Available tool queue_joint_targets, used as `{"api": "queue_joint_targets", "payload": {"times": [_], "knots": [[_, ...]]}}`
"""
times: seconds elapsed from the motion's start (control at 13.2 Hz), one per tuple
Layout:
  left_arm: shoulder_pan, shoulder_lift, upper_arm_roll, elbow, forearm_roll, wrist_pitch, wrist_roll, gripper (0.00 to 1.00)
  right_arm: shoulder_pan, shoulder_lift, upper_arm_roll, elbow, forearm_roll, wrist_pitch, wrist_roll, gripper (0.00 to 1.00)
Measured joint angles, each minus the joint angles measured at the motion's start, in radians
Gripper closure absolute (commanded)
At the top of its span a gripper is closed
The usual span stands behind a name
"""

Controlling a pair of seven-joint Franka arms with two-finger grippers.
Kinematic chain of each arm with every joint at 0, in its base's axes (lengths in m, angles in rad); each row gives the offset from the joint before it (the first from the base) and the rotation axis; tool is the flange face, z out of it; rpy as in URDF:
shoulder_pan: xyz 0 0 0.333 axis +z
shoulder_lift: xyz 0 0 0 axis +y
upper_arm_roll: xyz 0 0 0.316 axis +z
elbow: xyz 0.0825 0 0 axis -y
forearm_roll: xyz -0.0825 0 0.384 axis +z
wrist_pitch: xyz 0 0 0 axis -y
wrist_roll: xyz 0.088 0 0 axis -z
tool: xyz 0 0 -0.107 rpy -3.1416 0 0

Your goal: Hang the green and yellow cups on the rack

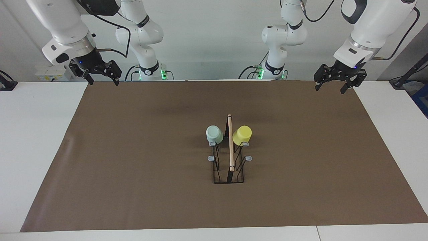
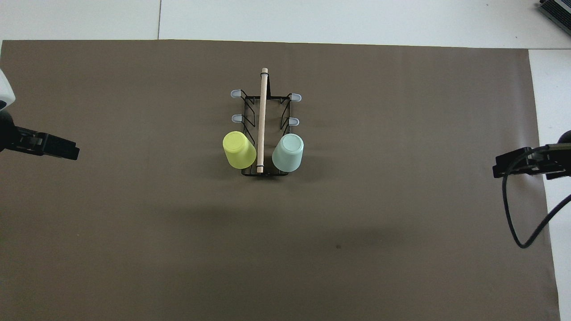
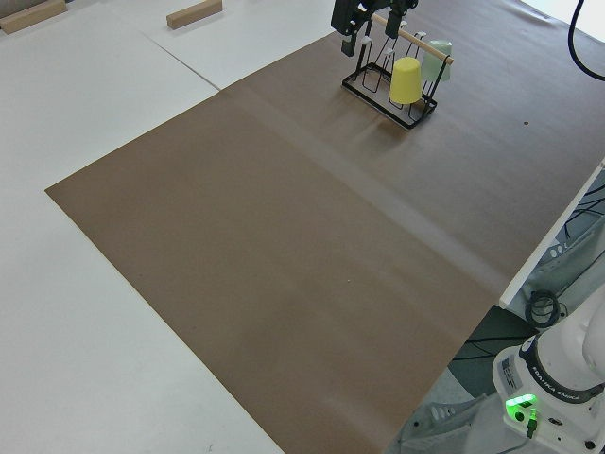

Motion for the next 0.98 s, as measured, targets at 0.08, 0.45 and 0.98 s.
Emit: {"api": "queue_joint_targets", "payload": {"times": [0.08,0.45,0.98], "knots": [[0.002,-0.001,-0.004,-0.003,0.000,0.000,0.000,0.00,0.001,0.000,0.002,0.000,0.000,0.000,0.000,0.00],[0.024,-0.002,-0.026,-0.006,0.001,0.000,-0.001,0.00,0.001,0.000,0.002,0.000,0.000,0.000,0.000,0.00],[0.027,-0.007,-0.035,-0.008,0.009,0.000,-0.102,0.00,0.001,0.000,0.002,0.000,-0.001,0.000,0.000,0.00]]}}
